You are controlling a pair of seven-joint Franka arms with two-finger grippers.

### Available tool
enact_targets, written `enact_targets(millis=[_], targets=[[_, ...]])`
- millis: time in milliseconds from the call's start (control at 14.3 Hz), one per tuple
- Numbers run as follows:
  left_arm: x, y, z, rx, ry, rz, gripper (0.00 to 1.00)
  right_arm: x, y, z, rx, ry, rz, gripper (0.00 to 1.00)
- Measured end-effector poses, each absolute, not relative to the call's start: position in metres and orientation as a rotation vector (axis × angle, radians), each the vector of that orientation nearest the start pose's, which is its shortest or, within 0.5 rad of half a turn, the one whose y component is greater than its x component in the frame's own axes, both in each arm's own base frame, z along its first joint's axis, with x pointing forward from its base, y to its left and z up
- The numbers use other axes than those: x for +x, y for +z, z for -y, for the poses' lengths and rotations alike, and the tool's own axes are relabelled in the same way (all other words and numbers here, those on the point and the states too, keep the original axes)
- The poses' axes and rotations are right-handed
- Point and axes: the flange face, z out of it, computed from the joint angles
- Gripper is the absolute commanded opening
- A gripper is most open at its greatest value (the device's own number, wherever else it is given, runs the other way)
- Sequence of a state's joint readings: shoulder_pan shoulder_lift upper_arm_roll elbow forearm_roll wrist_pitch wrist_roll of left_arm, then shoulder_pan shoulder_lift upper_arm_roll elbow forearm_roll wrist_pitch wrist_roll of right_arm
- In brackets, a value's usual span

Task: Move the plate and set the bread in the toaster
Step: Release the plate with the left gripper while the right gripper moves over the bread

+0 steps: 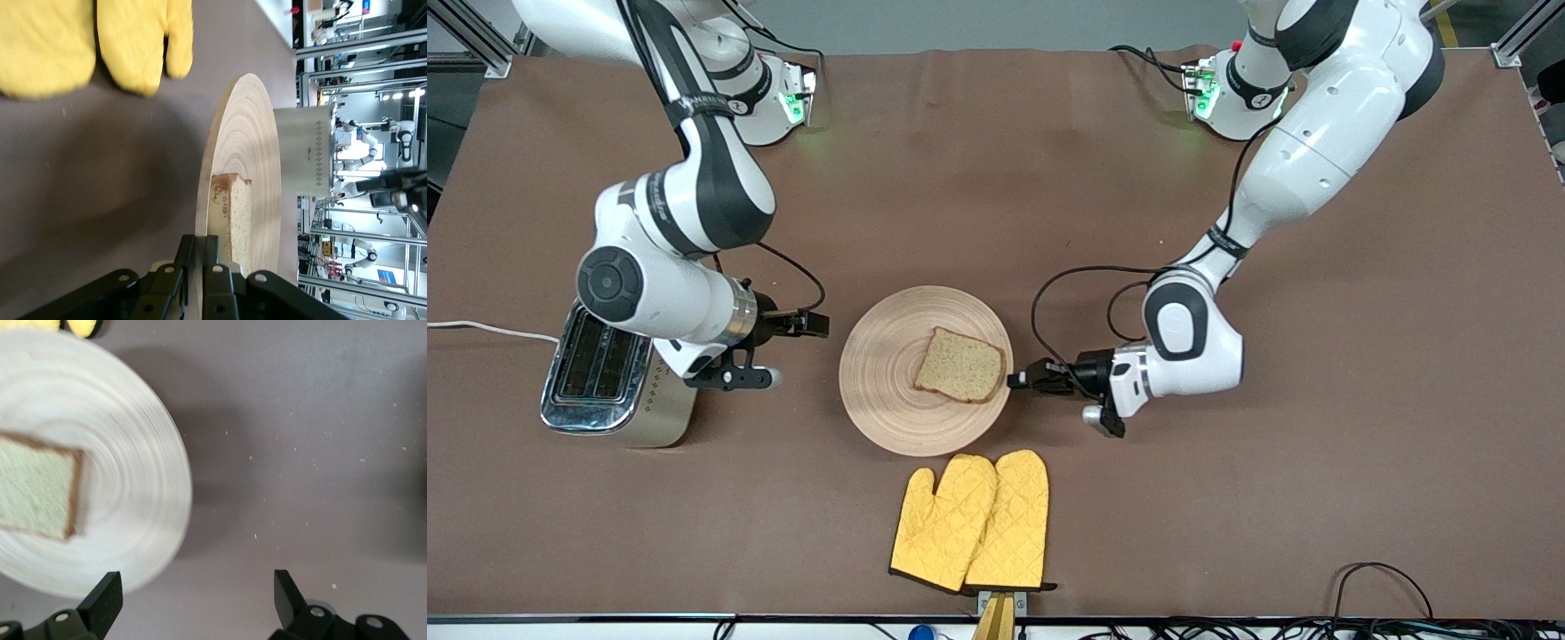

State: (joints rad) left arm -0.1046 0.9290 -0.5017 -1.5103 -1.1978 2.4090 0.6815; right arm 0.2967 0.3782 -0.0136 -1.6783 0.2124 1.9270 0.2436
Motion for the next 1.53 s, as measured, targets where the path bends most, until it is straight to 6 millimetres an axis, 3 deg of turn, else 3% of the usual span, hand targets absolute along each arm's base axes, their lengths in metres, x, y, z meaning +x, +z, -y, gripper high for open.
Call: enact_targets(millis=[279, 349, 419, 488, 628, 837, 1047, 1256, 1395, 1535], targets=[[0.6, 0.132, 0.348, 2.022, -0.068, 0.055, 0.07, 0.614, 0.328, -0.2, -2.986, 0.179, -0.088, 1.0], [0.597, 0.128, 0.346, 2.025, -0.079, 0.051, 0.24, 0.613, 0.321, -0.205, -2.988, 0.175, -0.083, 1.0], [0.595, 0.127, 0.347, 2.025, -0.083, 0.05, 0.52, 0.612, 0.316, -0.211, -2.989, 0.168, -0.081, 1.0], [0.595, 0.127, 0.347, 2.023, -0.087, 0.046, 1.0, 0.611, 0.314, -0.218, -2.99, 0.16, -0.089, 1.0], [0.6, 0.131, 0.341, 2.02, -0.092, 0.006, 1.0, 0.606, 0.312, -0.237, -2.99, 0.148, -0.116, 1.0], [0.629, 0.154, 0.305, 2.006, -0.106, -0.179, 1.0, 0.6, 0.313, -0.257, -2.987, 0.121, -0.123, 1.0], [0.667, 0.204, 0.246, 2.033, -0.072, -0.316, 1.0, 0.591, 0.313, -0.289, -2.975, 0.069, -0.177, 1.0], [0.695, 0.258, 0.179, 2.122, -0.059, -0.421, 1.0, 0.581, 0.295, -0.325, -2.955, 0.01, -0.257, 1.0], [0.704, 0.307, 0.159, 2.169, -0.1, -0.52, 1.0, 0.568, 0.277, -0.357, -2.94, -0.007, -0.327, 1.0], [0.707, 0.361, 0.163, 2.256, -0.111, -0.599, 1.0, 0.56, 0.264, -0.381, -2.933, -0.003, -0.375, 1.0]])
